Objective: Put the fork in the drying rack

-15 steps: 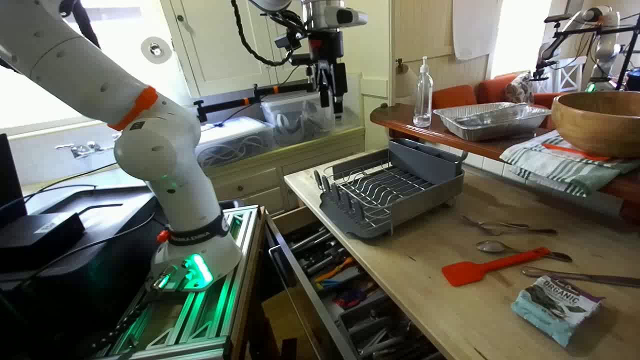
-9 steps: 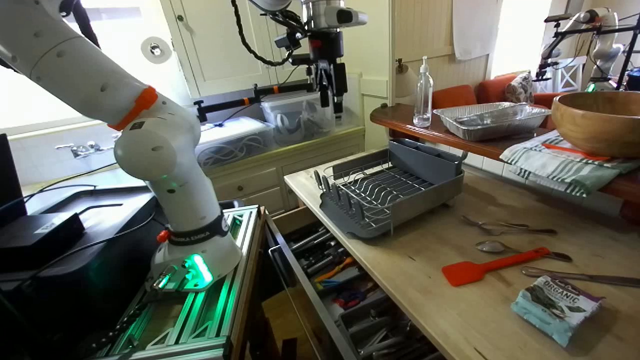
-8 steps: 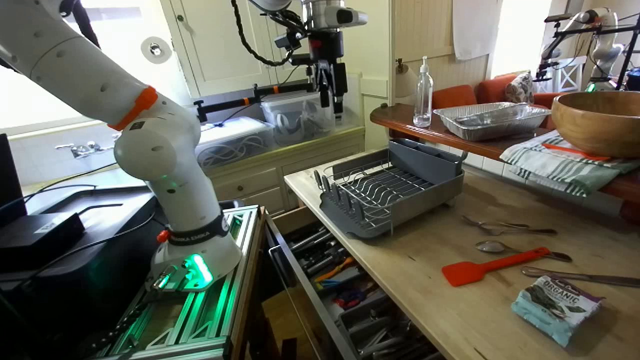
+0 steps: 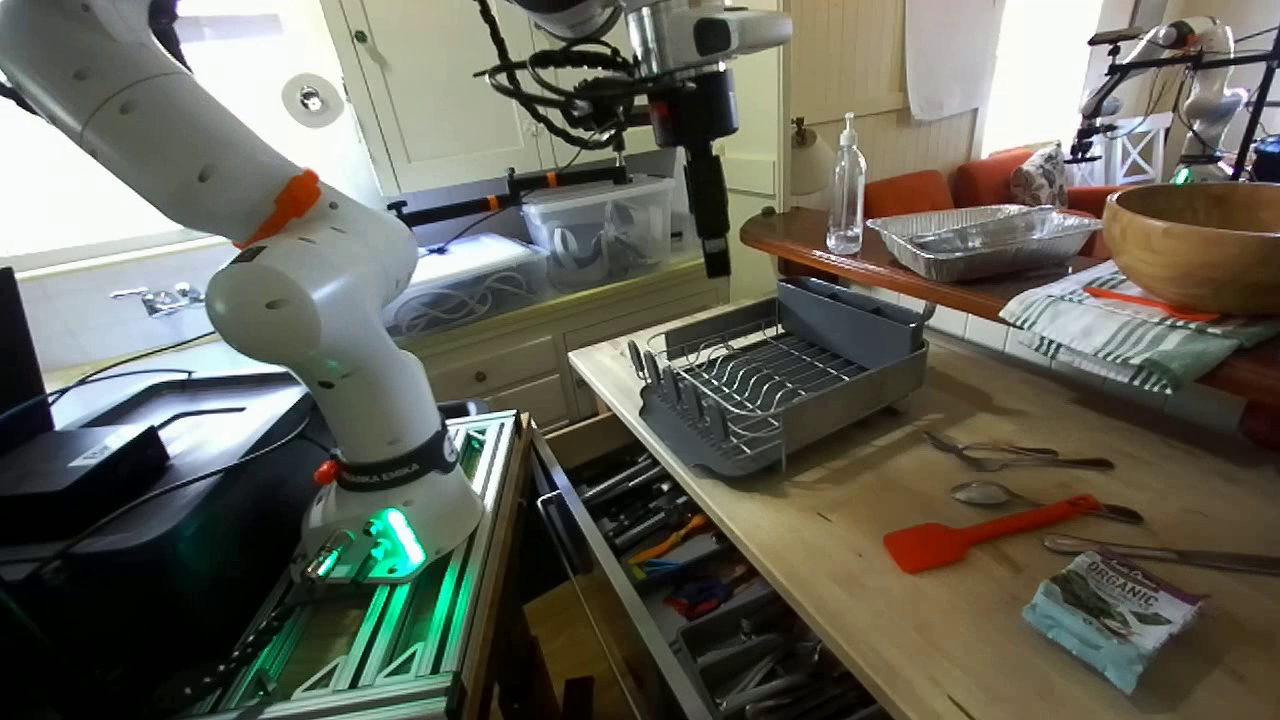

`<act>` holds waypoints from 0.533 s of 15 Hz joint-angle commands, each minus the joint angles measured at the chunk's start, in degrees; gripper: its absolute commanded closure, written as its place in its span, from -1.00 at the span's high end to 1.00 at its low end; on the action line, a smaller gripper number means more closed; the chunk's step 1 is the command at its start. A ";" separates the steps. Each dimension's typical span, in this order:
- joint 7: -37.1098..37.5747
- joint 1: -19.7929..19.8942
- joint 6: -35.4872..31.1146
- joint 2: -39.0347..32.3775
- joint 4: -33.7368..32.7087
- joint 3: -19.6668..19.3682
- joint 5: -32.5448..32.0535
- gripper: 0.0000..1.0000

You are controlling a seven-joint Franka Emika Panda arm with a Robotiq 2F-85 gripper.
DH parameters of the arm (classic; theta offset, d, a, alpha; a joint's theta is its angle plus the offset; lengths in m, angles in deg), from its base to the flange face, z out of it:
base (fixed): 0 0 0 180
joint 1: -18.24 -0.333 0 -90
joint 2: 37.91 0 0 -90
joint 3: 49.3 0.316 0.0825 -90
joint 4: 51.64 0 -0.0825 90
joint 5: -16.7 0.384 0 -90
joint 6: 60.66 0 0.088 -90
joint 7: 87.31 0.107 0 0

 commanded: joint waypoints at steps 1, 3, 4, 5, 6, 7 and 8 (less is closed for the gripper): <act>1.69 3.46 -11.46 -3.98 2.06 -4.05 1.25 1.00; 0.26 4.02 -17.79 -7.48 2.06 -5.72 2.01 1.00; -0.74 3.65 -20.50 -9.31 1.81 -6.48 2.71 1.00; -1.47 3.12 -22.76 -11.22 1.55 -7.05 3.59 1.00; -2.29 2.63 -24.70 -13.29 0.88 -7.21 4.14 1.00; -3.36 1.95 -26.23 -15.11 0.44 -7.49 5.14 1.00; -4.45 1.37 -27.49 -17.16 -0.36 -7.54 5.84 1.00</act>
